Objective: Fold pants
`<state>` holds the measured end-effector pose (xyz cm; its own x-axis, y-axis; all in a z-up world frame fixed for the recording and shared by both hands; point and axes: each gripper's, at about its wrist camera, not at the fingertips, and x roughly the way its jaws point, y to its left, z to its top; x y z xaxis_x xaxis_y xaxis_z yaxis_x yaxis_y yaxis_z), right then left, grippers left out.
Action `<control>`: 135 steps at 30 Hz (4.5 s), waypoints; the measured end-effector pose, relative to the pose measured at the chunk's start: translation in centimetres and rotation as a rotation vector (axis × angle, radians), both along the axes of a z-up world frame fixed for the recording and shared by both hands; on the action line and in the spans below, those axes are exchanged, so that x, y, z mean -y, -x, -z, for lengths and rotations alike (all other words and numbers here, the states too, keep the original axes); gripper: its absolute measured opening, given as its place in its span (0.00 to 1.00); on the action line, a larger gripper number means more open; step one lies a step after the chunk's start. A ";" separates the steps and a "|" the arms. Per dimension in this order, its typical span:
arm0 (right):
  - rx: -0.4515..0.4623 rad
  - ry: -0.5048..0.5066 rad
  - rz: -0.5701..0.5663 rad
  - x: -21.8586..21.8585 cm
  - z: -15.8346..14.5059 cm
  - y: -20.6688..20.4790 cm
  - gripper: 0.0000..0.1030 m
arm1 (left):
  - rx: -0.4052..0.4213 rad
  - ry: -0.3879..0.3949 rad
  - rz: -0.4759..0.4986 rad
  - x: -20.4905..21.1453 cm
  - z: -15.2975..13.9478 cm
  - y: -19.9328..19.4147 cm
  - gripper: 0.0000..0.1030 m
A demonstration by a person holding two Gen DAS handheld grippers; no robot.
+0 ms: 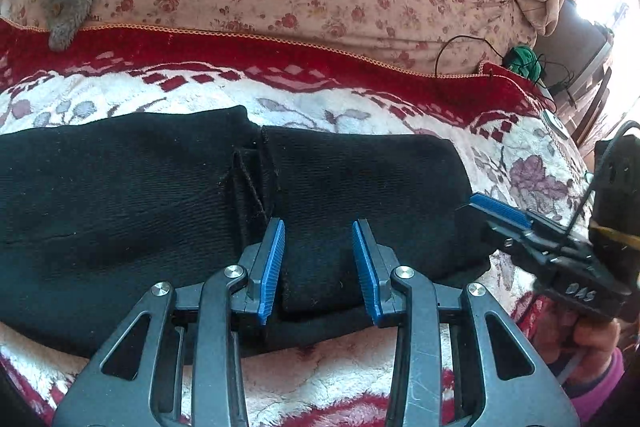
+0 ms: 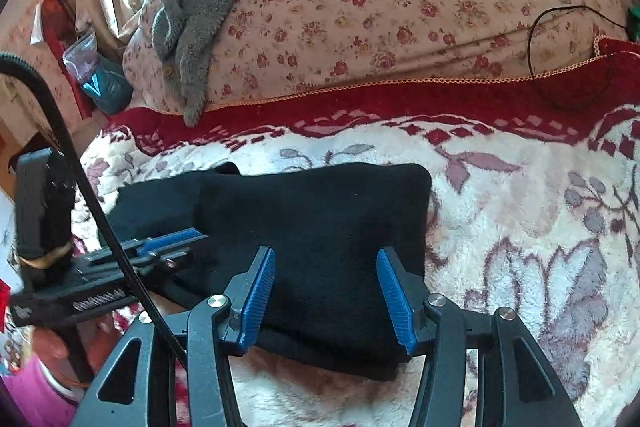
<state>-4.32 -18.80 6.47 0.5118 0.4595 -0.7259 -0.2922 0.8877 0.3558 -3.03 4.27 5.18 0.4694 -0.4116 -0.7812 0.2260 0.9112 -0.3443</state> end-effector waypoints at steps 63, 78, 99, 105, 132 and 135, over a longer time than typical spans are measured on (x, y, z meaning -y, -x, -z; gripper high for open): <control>0.024 0.051 -0.805 -37.9 -0.1 -8.4 0.53 | -0.053 0.212 -0.816 -26.4 1.7 7.7 0.49; 0.068 0.325 -1.009 -47.6 4.5 -9.0 0.30 | 0.005 0.208 -0.806 -26.2 3.1 6.2 0.64; 0.225 -0.179 -0.595 -25.2 -11.3 -8.8 0.09 | 0.311 0.194 -0.404 -14.9 -9.2 6.4 0.14; 0.250 -0.244 -0.399 -12.8 -12.1 -8.0 0.09 | 0.320 0.162 -0.231 -5.8 -10.1 5.1 0.14; -0.040 -0.327 0.013 7.9 -2.4 -2.7 0.54 | 0.304 -0.033 -0.035 0.9 -8.1 5.4 0.57; -0.066 -0.274 -0.017 6.1 -1.7 -1.6 0.54 | 0.253 -0.058 -0.090 -1.1 -6.3 4.9 0.57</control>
